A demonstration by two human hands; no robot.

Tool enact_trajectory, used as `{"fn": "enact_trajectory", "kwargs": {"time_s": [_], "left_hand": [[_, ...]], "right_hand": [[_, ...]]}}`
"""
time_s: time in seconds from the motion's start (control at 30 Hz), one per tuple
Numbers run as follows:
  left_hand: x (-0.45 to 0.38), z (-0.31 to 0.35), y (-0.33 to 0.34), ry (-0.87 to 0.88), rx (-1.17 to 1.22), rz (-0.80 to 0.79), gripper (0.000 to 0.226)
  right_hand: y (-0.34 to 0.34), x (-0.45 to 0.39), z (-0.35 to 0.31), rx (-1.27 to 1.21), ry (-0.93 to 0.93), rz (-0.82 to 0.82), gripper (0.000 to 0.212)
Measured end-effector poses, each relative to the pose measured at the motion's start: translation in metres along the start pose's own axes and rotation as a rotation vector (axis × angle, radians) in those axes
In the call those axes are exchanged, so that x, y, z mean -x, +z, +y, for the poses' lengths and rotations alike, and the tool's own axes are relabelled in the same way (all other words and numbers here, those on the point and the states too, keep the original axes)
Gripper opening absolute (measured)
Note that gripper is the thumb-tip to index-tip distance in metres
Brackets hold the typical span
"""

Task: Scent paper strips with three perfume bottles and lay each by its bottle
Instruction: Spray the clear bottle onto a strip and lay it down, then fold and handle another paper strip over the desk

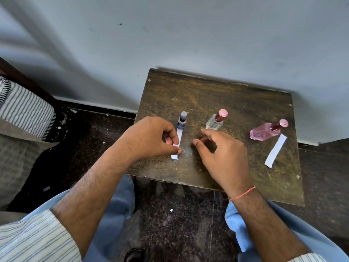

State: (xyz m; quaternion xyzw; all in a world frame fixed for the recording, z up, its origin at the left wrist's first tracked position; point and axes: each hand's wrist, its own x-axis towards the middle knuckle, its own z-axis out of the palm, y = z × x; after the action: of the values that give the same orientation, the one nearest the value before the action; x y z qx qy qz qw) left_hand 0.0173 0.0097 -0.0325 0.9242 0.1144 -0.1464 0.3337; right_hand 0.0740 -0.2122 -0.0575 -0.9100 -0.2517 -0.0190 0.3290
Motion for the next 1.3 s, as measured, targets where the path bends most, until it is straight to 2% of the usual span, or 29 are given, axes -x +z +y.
{"fn": "enact_trajectory", "kwargs": {"time_s": [0.23,0.43,0.6,0.77,0.9,1.0,1.07,1.3], "left_hand": [[-0.001,0.007,0.0,0.017,0.0,-0.098,0.031],[0.005,0.03,0.014,0.168,0.244,-0.312,0.057],[0.002,0.046,0.026,0.256,0.275,-0.303,0.059],[-0.002,0.057,0.032,0.297,0.324,-0.278,0.058],[-0.006,0.063,0.042,0.33,0.34,-0.289,0.058],[-0.008,0.067,0.05,0.347,0.322,-0.301,0.059],[-0.01,0.069,0.054,0.357,0.311,-0.303,0.059],[-0.013,0.074,0.055,0.363,0.31,-0.324,0.058]], "right_hand": [[-0.018,0.002,0.009,-0.03,0.057,-0.004,0.02],[-0.03,0.006,0.02,-0.012,0.086,0.002,0.013],[-0.042,0.007,0.028,0.0,0.132,-0.022,0.016],[-0.08,0.001,0.057,0.461,0.315,-0.242,0.047],[-0.117,0.0,0.086,0.483,0.471,-0.154,0.04],[-0.126,-0.001,0.096,0.437,0.559,-0.231,0.033],[-0.127,-0.002,0.099,0.433,0.576,-0.276,0.033],[-0.13,-0.003,0.104,0.383,0.622,-0.265,0.014]]}}
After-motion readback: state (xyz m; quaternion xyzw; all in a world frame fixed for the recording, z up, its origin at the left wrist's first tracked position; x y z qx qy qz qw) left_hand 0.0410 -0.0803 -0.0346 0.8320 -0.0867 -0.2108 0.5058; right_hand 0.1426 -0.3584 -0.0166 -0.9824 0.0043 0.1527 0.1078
